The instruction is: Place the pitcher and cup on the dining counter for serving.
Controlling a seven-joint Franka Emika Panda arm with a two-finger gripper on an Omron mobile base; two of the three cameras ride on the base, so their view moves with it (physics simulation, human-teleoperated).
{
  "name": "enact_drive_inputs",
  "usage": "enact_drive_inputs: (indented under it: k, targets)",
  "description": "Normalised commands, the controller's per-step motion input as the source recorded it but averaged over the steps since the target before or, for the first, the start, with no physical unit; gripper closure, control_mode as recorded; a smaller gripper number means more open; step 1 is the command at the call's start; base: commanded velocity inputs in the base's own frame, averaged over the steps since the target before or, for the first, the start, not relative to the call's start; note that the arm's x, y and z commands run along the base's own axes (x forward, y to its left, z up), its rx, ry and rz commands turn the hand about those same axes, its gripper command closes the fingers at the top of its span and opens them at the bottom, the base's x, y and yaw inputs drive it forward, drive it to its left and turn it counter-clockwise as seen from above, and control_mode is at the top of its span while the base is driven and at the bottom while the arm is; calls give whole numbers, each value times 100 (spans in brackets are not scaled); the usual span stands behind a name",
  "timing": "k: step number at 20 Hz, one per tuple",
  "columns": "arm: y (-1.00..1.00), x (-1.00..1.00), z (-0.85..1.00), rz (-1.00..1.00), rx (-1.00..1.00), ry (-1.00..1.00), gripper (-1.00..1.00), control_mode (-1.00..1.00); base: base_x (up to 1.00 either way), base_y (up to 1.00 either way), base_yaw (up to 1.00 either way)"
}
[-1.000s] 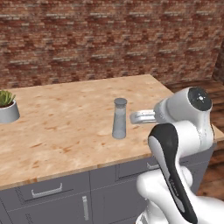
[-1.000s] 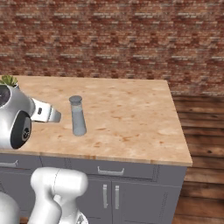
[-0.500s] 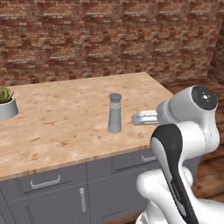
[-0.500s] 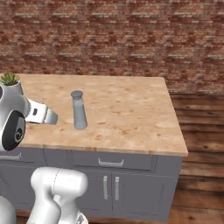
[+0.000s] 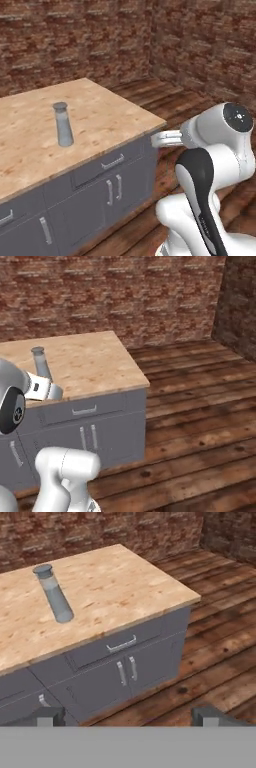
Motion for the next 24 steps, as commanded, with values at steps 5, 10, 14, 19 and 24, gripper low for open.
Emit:
enact_drive_inputs:
  k: [5,10,14,19,24]
  targets:
    - [0,0,0,0,0,0,-100,100,-45,0,-83]
    - [0,0,0,0,0,0,-100,100,-40,1,-89]
    - [0,0,0,0,0,0,-100,100,-18,0,-95]
    - [0,0,0,0,0,0,-100,100,-7,0,-97]
    - [0,0,0,0,0,0,-100,100,0,0,-95]
